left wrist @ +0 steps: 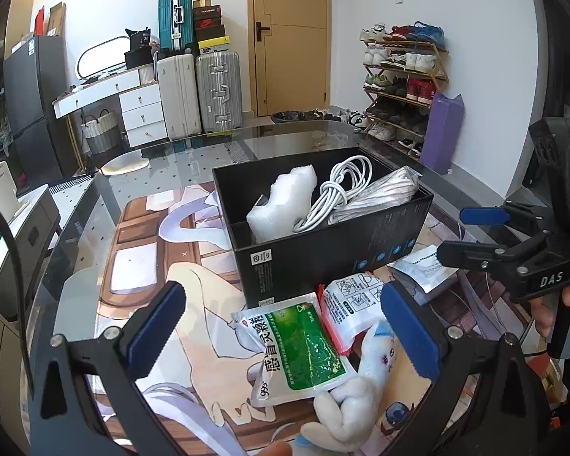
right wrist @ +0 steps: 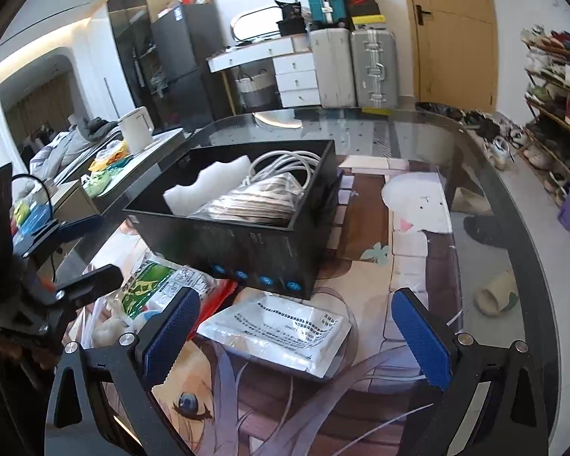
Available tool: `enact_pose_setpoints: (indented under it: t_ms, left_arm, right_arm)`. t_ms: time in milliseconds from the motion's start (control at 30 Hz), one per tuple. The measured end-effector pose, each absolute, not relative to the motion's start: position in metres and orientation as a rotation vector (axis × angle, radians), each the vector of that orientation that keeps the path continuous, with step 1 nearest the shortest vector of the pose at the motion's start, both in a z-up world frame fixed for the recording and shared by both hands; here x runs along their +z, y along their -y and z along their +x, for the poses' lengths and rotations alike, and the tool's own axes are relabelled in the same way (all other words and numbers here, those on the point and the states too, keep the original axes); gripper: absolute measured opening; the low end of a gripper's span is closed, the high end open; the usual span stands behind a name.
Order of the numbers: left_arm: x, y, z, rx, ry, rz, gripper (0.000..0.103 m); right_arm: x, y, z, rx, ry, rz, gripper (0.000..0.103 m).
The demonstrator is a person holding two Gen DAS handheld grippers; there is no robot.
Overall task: Organize soft objects
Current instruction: 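Open both grippers and withdraw them from the black box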
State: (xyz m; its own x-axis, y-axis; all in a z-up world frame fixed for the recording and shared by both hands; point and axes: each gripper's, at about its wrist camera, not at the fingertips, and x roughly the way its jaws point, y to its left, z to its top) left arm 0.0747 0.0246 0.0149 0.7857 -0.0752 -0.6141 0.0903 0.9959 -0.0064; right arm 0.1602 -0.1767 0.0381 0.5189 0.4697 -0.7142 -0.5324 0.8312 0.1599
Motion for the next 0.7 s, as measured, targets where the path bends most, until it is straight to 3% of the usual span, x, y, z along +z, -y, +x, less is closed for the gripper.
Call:
enact_pose_setpoints:
  t_ms: [233,700]
  left_arm:
    - [0.016,-0.025,0.075,-0.084,-0.661,0.027,0.103]
    - [0.014,-0.027,0.076,-0.091,-0.676,0.037,0.103]
  right_arm:
    - [0.015,0.165,0.159,0.577,-0.929,-0.237,0.102]
    - [0.001,0.153,0.159,0.574,-0.960,-0.234,0.102]
